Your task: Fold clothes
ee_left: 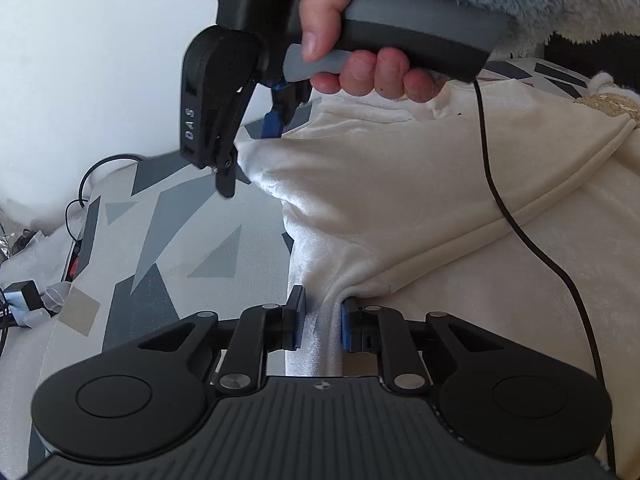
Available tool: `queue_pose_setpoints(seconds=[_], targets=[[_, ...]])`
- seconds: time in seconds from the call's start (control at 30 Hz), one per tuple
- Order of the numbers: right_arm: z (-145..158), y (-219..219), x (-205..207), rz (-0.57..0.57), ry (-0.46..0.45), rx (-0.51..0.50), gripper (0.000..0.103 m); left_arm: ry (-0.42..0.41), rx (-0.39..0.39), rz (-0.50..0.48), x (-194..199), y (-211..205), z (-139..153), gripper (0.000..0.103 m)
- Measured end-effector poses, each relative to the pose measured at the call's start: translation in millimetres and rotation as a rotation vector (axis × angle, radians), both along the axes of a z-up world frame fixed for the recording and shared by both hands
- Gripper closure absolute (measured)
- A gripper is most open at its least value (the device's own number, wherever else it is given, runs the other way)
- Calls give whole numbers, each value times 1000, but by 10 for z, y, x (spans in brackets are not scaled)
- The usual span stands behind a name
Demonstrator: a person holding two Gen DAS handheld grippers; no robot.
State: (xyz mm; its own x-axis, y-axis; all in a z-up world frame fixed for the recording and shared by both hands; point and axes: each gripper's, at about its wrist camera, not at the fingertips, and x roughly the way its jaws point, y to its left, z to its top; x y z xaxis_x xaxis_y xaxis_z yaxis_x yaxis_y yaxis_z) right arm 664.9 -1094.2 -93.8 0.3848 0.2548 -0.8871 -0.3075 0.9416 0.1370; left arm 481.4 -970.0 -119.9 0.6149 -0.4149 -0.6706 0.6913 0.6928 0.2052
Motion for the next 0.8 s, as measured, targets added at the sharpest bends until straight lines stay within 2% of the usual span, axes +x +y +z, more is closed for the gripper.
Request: queue_pose_setpoints(seconds=[0.03,0.1,0.17,0.23,0.27,0.3,0.33,0.47,0.53,0.6,0.63,0.67,0.73,0.8], targets=[[-23,51,23,45,64,41,46,0,-9,5,0,6,-11,85],[-19,226,2,101,76,26,39,-4,-24,14,-6,4,-30,85],[-35,233,47,87,60,5,46,-8,-24,18,-16,-1,-32,85],[-35,168,92,51,50,11,71,-9,-21,18,-28,-3,-25,85],[-17,88,101,23,52,29,78,-9,-21,18,-28,0,-23,85],[0,-10,128,-1,60,55,90,-7,-23,20,-23,6,-21,85],[23,-119,157,-17,66,87,95,-6,-26,21,-18,12,-20,85],[113,-390,193,-52,59,171,97,-1,-36,33,-13,20,-19,89],[197,-387,155,-23,1,145,98,-11,-32,40,-10,22,5,94],[393,-547,116,-79,-150,206,99,-42,-38,84,8,66,57,95],[424,-674,139,-143,-168,249,99,-46,-53,117,42,113,94,95],[451,-805,164,-209,-182,292,100,-15,-60,143,105,147,109,95],[377,-821,235,-225,-182,216,103,58,-64,186,215,204,59,95],[273,-775,253,-216,-172,143,103,34,-59,176,176,218,19,95]])
